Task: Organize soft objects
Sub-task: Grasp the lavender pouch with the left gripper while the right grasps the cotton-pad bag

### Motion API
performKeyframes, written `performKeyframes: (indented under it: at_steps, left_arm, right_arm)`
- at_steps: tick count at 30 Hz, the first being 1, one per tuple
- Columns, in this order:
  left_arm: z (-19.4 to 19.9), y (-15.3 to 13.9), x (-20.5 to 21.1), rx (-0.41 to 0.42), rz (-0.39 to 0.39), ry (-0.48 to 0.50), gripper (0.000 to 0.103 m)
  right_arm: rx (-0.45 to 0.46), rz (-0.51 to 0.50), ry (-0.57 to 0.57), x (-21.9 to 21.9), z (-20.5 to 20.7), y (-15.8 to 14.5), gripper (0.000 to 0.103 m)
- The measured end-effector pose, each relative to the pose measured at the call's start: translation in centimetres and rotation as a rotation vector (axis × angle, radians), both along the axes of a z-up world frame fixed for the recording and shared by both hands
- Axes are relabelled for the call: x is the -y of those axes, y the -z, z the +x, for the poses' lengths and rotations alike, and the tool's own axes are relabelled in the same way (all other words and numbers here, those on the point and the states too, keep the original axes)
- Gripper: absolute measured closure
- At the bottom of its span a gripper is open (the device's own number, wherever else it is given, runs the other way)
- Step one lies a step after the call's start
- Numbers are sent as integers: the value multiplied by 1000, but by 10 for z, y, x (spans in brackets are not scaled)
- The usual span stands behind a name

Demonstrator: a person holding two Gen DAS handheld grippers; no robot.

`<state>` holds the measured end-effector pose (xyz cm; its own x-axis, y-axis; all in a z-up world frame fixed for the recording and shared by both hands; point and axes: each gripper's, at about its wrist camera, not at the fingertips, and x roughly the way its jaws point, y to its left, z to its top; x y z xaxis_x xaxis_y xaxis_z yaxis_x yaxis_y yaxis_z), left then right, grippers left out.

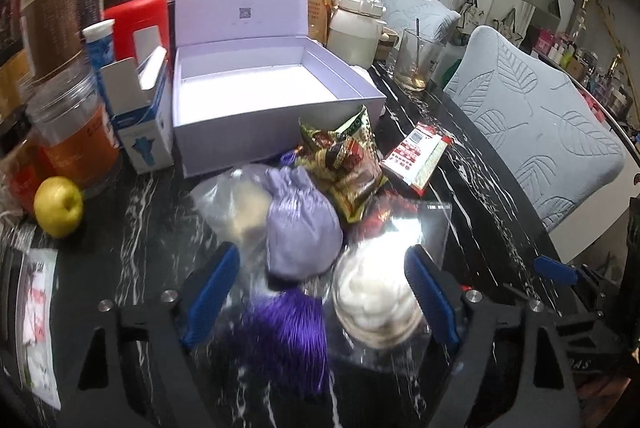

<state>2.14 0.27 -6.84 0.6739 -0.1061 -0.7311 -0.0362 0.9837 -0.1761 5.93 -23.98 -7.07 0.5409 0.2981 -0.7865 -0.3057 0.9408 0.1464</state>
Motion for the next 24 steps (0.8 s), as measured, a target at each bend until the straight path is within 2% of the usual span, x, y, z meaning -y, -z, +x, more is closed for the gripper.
performKeyframes:
  at_steps: [1, 2, 6, 7, 11, 16, 18, 20, 24]
  left_arm:
    - [3, 1, 0, 0, 1, 2, 21]
    - [8, 2, 0, 0, 2, 3, 27]
    - [27, 13, -3, -34, -9, 2, 33]
    - [31, 16, -4, -45, -16, 0, 38]
    - [42, 26, -6, -82, -27, -13, 38]
    - [51, 42, -9, -135, -100, -4, 38]
    - [51, 43, -10, -128, -108, -8, 38]
    - [51, 43, -10, -130, -106, -6, 56]
    - [44, 40, -10, -119, -103, 10, 60]
  right_arm:
    - [-3, -1, -3, -1, 3, 1, 0]
    - [-5, -2, -4, -2, 5, 1, 0]
    - [-16, -5, -5, -4, 14, 3, 0]
    - [-20, -7, -2, -4, 17, 4, 0]
    - [-29, -14, 5, -4, 24, 5, 0]
    - [-40, -21, 7, -3, 31, 8, 0]
    - [-44, -23, 7, -3, 32, 9, 0]
    - [-47, -22, 5, -2, 33, 9, 0]
    - [-47, -19, 3, -2, 31, 8, 0]
